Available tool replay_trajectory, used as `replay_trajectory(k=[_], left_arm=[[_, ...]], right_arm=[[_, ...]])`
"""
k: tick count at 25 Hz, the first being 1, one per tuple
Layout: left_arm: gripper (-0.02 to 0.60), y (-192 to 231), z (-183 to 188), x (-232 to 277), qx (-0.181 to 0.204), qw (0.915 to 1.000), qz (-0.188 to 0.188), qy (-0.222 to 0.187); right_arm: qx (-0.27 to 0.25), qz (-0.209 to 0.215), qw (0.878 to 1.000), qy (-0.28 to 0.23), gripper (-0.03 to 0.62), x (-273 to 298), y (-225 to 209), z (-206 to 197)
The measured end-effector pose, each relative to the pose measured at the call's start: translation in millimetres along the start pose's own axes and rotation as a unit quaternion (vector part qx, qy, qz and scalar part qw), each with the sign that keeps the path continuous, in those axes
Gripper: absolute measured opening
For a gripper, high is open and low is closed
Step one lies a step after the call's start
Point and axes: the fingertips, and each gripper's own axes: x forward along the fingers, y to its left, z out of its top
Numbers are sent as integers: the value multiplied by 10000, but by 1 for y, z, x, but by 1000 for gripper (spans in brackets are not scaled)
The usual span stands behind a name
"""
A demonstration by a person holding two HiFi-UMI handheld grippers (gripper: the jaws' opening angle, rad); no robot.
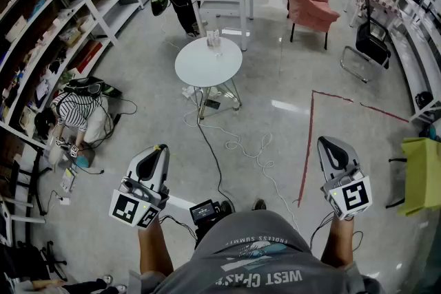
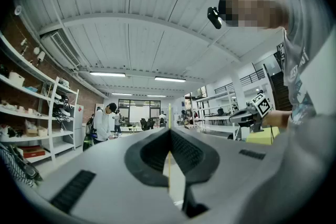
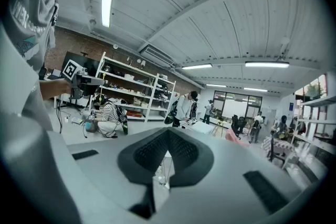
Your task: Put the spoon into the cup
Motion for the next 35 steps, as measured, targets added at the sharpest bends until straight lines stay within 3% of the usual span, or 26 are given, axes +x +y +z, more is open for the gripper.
replay_trajectory(k=[23, 35], left_arm=[[0, 58, -25, -6, -150, 9989, -444, -62], [0, 57, -19, 49, 103, 9968, -791, 11]], right_arm=[[79, -340, 9994, -75, 2, 33, 54, 18], [-14, 7, 9998, -192, 2, 104, 60, 55]])
